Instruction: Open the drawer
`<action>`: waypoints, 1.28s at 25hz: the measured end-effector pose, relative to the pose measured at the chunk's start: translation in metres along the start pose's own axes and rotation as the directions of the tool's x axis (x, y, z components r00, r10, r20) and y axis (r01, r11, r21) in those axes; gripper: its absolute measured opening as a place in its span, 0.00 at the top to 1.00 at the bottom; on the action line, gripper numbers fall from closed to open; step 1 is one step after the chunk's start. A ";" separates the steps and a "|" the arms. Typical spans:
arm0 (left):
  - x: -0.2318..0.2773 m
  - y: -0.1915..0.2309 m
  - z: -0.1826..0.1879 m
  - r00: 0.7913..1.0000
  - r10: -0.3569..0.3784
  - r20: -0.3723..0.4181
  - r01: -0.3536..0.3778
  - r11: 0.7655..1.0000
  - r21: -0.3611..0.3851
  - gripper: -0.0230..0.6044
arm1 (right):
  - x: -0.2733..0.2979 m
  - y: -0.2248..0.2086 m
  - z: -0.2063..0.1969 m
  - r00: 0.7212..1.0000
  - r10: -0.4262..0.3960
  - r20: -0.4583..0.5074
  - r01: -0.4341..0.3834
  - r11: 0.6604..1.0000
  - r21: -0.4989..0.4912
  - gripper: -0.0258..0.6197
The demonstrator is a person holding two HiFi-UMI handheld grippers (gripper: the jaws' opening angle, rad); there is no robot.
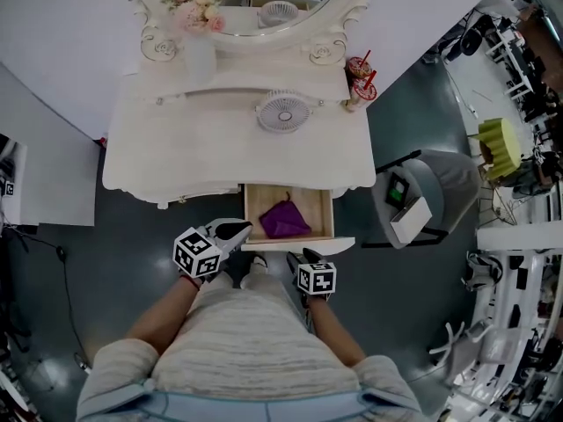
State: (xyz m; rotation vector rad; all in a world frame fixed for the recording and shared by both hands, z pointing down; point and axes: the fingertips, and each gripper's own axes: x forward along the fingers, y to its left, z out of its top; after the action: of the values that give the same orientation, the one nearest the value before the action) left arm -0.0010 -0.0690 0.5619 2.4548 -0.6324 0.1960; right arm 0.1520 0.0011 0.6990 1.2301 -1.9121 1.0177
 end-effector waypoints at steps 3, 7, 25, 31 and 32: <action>-0.007 -0.003 0.004 1.000 0.000 0.015 0.000 1.000 0.003 0.94 | -0.011 0.017 0.031 0.995 0.050 0.082 -0.049 0.999 -0.005 0.67; -0.017 -0.009 0.013 0.999 -0.001 0.040 0.001 1.000 0.007 0.94 | -0.026 0.045 0.078 0.971 0.124 0.206 -0.124 0.992 -0.011 0.67; -0.060 -0.026 0.066 0.987 0.019 0.161 -0.031 0.997 0.072 0.94 | -0.110 0.146 0.195 0.782 0.377 0.497 -0.262 0.921 -0.287 0.89; -0.067 -0.037 0.076 0.985 0.005 0.172 -0.023 0.995 0.102 0.94 | -0.133 0.169 0.203 0.741 0.445 0.503 -0.294 0.888 -0.353 0.95; -0.068 -0.038 0.077 0.985 0.003 0.174 -0.021 0.994 0.106 0.94 | -0.136 0.172 0.203 0.733 0.454 0.507 -0.297 0.884 -0.362 0.95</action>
State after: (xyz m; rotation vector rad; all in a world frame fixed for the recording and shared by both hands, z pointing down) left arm -0.0422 -0.0597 0.4604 2.5917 -0.7282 0.0207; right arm 0.0197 -0.0703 0.4403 1.0903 -2.7706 0.5647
